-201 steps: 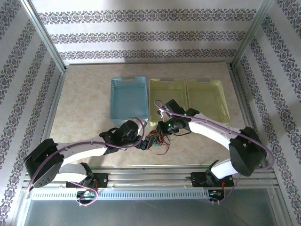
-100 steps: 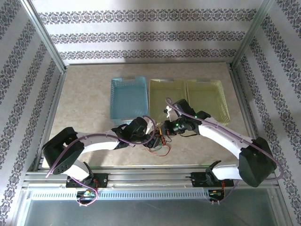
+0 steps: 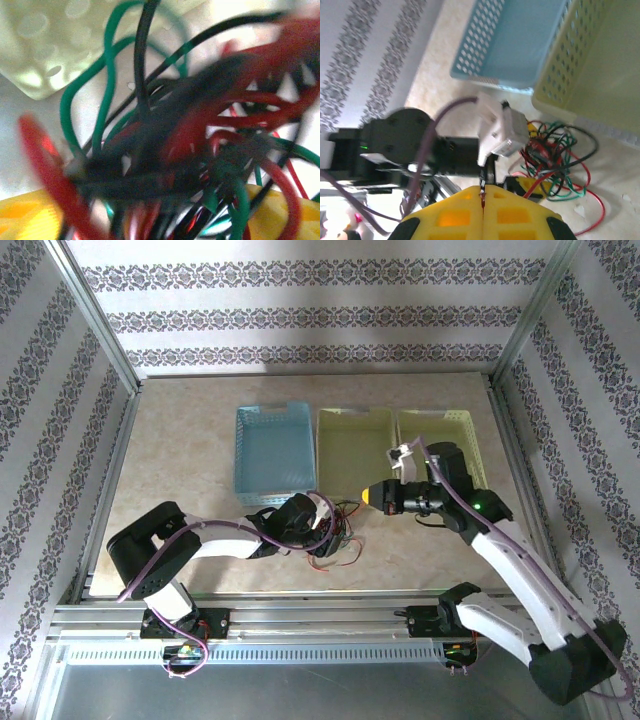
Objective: Untangle the cables
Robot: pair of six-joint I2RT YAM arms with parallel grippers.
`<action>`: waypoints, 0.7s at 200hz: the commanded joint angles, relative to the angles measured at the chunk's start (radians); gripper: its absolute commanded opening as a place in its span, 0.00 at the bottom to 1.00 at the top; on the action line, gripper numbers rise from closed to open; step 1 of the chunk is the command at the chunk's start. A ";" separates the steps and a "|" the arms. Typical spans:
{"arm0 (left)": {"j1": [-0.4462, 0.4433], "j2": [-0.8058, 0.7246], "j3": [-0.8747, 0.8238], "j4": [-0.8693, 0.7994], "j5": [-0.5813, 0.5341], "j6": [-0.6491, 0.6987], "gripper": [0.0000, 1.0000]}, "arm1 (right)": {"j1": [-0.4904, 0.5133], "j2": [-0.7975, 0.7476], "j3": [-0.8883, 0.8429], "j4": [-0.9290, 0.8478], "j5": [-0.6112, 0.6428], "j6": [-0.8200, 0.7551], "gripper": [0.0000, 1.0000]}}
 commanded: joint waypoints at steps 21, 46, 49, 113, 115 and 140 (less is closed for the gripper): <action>-0.010 0.022 -0.030 -0.038 -0.022 -0.008 0.73 | -0.066 -0.080 0.171 -0.014 -0.053 -0.060 0.00; -0.010 0.028 -0.033 -0.033 -0.036 -0.011 0.51 | -0.085 -0.076 0.242 -0.009 -0.086 -0.072 0.00; -0.009 0.029 -0.034 -0.031 -0.037 -0.012 0.48 | -0.085 -0.075 0.248 -0.008 -0.086 -0.072 0.00; -0.010 -0.149 -0.072 -0.060 0.012 -0.015 0.70 | -0.084 -0.060 0.231 -0.005 -0.153 -0.048 0.00; -0.010 -0.163 -0.074 -0.065 0.016 -0.015 0.71 | -0.083 -0.060 0.229 -0.005 -0.155 -0.047 0.00; -0.012 -0.329 -0.089 -0.132 0.085 -0.012 0.82 | -0.053 -0.069 0.161 0.000 -0.147 -0.031 0.00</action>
